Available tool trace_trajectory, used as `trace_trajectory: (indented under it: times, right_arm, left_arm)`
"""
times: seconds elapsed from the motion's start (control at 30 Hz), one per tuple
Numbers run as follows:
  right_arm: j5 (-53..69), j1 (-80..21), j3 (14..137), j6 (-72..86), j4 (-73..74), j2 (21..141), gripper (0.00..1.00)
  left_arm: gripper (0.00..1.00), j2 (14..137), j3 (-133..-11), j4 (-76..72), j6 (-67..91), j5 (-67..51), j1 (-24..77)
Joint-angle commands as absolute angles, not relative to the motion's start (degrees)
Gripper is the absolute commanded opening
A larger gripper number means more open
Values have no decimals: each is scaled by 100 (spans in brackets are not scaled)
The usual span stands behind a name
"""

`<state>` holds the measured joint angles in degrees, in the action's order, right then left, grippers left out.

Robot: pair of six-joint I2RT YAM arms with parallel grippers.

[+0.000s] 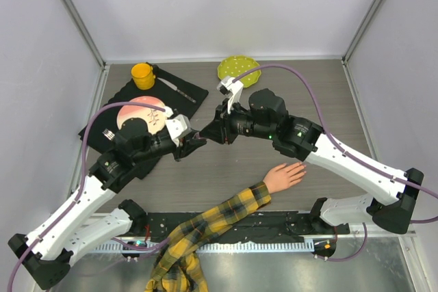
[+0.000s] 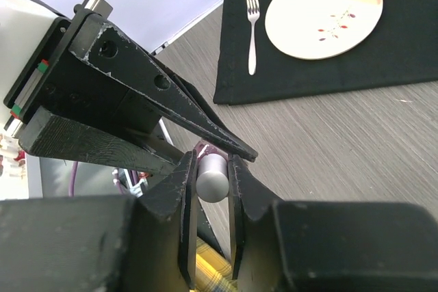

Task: Paint the nails

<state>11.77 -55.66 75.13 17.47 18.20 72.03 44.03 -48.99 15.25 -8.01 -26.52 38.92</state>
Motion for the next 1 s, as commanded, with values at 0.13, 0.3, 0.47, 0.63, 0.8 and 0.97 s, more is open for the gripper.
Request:
trace_trajectory:
  times: [0.13,0.3,0.47,0.63,0.8,0.97]
  right_arm:
    - [888,-5555,7822,1468,1819,7093,1]
    - [844,-5555,7813,1477,1811,7058,1]
    - [809,-5555,7831,1459,1767,7005,1]
    - [809,-5555,7822,1477,1732,6952,1]
    - [791,-5555,7778,1477,1696,6899,1]
    - [791,-5555,7778,1494,1705,6891,1]
  left_arm:
    - [0,4289,-4825,1257,-870,-2470,3885]
    - [0,4315,-4799,1257,-888,-2496,3885]
    - [0,4377,-4790,1266,-914,-2505,3885]
    - [0,4412,-4790,1283,-914,-2505,3885]
    - [0,4438,-4816,1292,-905,-2496,3885]
    - [0,4447,-4816,1292,-905,-2540,3885]
